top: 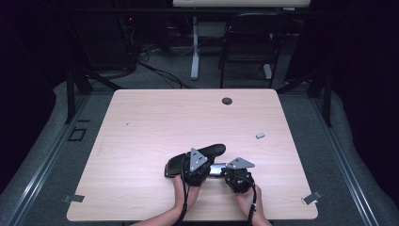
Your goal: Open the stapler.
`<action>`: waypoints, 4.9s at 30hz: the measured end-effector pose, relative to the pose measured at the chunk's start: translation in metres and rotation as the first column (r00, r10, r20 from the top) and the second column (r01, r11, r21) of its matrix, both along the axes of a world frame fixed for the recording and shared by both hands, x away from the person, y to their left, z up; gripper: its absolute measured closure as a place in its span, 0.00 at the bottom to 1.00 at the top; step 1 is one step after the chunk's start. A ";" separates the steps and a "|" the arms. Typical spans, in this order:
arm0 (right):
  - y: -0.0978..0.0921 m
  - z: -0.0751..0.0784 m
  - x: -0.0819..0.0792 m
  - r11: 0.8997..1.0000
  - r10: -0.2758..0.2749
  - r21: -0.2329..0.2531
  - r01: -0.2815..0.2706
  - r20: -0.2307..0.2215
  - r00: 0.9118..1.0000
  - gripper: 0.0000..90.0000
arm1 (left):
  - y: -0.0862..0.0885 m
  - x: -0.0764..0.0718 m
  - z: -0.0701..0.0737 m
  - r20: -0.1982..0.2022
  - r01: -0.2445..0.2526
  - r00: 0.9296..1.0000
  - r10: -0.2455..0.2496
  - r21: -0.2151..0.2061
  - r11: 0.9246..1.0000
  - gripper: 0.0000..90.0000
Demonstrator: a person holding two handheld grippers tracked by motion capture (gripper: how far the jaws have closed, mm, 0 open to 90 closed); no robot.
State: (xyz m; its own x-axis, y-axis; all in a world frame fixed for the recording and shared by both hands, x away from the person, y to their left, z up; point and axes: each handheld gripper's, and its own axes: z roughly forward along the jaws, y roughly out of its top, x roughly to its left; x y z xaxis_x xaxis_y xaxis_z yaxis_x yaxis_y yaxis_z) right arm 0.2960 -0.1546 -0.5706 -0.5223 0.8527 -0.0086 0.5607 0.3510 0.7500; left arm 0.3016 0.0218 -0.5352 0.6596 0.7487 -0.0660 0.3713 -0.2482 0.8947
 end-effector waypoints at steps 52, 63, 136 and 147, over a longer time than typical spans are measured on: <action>0.002 0.001 0.000 1.000 0.002 -0.001 -0.002 -0.019 1.000 1.00 | 0.023 0.000 0.032 0.054 -0.009 0.998 0.011 -0.040 0.999 1.00; 0.001 0.002 0.001 1.000 0.006 0.000 -0.006 -0.025 1.000 1.00 | 0.032 0.000 0.035 0.032 -0.037 0.999 0.039 -0.054 0.998 1.00; 0.001 0.001 0.000 1.000 0.005 0.007 -0.005 -0.017 1.000 1.00 | 0.093 -0.005 0.060 0.098 -0.145 0.984 0.147 -0.031 0.989 1.00; 0.001 0.001 0.000 1.000 0.003 0.009 -0.003 -0.012 1.000 1.00 | 0.105 -0.004 0.060 0.100 -0.164 0.981 0.167 -0.029 0.986 1.00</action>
